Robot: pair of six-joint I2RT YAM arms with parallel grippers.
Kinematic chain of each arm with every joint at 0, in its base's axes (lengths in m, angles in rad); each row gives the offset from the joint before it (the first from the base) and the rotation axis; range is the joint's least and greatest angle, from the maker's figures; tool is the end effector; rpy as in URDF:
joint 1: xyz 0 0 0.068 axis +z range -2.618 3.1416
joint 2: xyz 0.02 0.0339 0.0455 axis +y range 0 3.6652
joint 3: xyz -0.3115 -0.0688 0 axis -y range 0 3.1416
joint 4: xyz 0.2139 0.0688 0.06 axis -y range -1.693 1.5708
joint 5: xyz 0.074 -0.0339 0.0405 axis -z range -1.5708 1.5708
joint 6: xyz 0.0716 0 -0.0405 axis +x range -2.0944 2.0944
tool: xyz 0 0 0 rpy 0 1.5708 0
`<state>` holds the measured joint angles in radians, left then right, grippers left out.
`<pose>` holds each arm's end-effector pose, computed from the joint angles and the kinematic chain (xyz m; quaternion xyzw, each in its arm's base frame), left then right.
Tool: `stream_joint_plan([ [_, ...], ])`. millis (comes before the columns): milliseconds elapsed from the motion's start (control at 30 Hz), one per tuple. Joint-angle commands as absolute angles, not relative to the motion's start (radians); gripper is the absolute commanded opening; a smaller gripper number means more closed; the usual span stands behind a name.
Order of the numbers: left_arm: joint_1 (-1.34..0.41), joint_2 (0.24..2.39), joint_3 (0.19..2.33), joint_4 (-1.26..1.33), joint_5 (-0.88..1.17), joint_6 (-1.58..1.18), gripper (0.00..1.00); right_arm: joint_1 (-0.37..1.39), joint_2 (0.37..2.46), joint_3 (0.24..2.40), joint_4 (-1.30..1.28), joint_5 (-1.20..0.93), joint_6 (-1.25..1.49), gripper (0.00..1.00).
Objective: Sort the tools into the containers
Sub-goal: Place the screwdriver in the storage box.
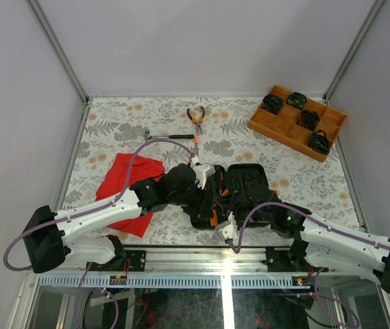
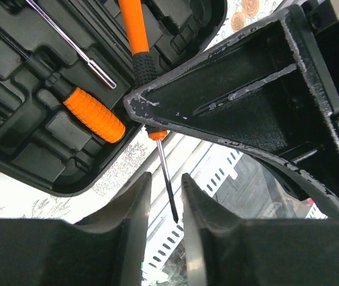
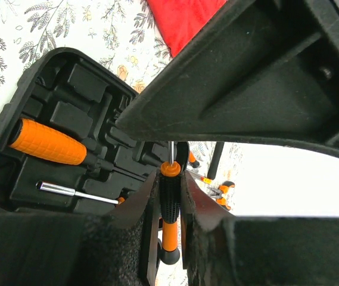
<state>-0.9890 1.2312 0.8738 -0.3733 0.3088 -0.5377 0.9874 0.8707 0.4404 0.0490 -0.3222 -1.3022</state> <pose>0.1156 -0.2154 0.2937 0.2630 0.8653 -0.3800 0.1941 0.0750 0.1548 0.2642 -0.7816 0.2560 0.0445 0.5670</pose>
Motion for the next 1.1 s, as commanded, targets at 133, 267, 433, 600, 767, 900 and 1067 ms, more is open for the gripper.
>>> stream_joint_plan([
  [133, -1.003, 1.235, 0.896, -0.306, 0.307, -0.554, 0.02, 0.992, 0.856, 0.474, 0.070, -0.302, -1.318, 0.18],
  [267, -1.003, 1.236, 0.894, -0.302, 0.288, -0.555, 0.00, 0.991, 0.845, 0.480, 0.069, -0.298, -1.311, 0.33],
  [433, -1.002, 1.234, 0.887, -0.308, 0.241, -0.557, 0.00, 0.991, 0.798, 0.476, 0.073, -0.283, -1.294, 0.88],
  [600, -1.002, 1.215, 0.870, -0.309, 0.180, -0.577, 0.00, 0.991, 0.731, 0.445, 0.121, -0.265, -1.225, 0.91],
  [767, -0.997, 1.168, 0.830, -0.282, 0.103, -0.601, 0.00, 0.991, 0.624, 0.353, 0.375, -0.207, -0.938, 0.92],
  [900, -0.981, 1.132, 0.773, -0.220, 0.075, -0.614, 0.00, 0.992, 0.571, 0.237, 0.633, -0.143, -0.603, 0.92],
  [1067, -0.969, 1.097, 0.730, -0.160, 0.066, -0.620, 0.00, 0.992, 0.573, 0.127, 0.933, -0.089, -0.288, 0.87],
])
